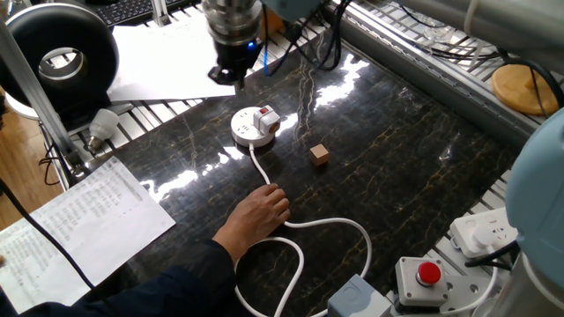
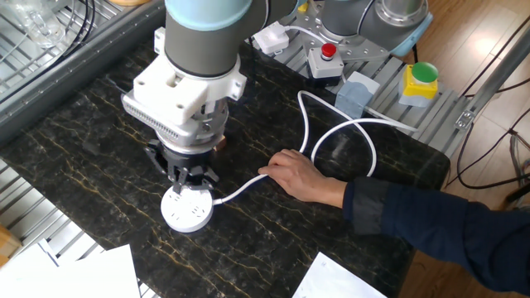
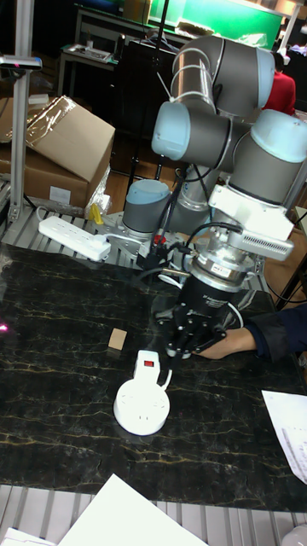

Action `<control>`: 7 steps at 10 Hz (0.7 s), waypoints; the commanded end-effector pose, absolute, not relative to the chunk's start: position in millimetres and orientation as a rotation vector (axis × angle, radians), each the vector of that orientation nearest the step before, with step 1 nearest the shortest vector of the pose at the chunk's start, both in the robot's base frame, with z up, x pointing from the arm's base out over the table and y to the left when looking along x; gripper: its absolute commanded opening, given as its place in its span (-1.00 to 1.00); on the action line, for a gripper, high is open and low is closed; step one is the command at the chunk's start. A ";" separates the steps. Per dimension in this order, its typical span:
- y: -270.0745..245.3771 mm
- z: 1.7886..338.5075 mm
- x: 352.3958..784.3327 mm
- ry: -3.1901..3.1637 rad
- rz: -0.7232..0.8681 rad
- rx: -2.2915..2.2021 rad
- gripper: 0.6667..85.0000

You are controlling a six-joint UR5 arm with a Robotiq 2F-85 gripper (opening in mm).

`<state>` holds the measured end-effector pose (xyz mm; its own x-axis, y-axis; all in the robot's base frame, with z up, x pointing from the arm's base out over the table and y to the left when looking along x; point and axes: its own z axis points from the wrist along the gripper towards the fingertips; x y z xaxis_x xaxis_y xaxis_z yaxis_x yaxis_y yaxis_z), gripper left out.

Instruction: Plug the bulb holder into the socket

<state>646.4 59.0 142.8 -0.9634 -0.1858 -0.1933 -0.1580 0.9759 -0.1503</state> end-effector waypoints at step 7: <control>95.1 136.8 622.9 3.004 0.069 -0.056 -0.98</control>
<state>626.6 70.8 132.6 -0.9839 -0.1072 -0.1431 -0.0995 0.9932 -0.0600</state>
